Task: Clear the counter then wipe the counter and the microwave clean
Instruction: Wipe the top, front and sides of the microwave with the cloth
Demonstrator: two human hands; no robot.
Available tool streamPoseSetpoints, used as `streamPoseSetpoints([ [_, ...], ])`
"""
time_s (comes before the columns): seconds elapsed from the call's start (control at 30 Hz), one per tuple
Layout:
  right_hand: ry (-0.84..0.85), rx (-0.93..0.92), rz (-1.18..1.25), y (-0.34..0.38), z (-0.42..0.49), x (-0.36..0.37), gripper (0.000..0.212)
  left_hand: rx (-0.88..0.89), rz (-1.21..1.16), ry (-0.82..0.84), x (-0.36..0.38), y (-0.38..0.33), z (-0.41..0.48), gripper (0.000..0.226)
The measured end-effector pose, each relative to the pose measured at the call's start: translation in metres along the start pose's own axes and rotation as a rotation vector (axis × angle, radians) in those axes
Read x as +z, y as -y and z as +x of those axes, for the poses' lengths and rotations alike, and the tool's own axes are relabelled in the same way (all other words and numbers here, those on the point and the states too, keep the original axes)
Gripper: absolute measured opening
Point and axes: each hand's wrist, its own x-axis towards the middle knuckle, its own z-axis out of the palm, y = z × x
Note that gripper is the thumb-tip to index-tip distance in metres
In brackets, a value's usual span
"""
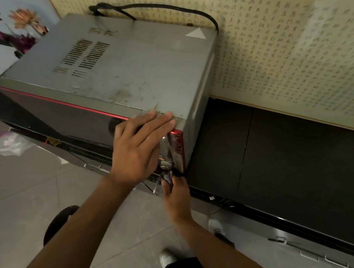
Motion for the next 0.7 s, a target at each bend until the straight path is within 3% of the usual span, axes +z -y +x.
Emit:
streamPoseSetpoints([
  [0.2,0.350,-0.084,-0.114,0.007,-0.005,0.032,0.028,-0.012,-0.027,0.020,-0.001,0.002,-0.001,0.040],
  [0.33,0.261,-0.002,-0.023,0.002,-0.010,0.003,0.018,-0.029,-0.020,-0.003,0.000,0.001,0.000,0.038],
  [0.47,0.186,0.142,0.304,-0.004,-0.011,-0.043,0.013,-0.069,-0.014,-0.018,0.001,-0.006,0.001,0.036],
  [0.6,-0.059,0.203,0.579,-0.001,-0.003,-0.099,0.008,-0.125,-0.029,-0.018,0.001,-0.019,0.002,0.037],
  [0.7,-0.219,0.153,0.328,-0.004,0.032,-0.136,0.015,-0.165,-0.025,-0.036,0.001,-0.026,0.006,0.035],
])
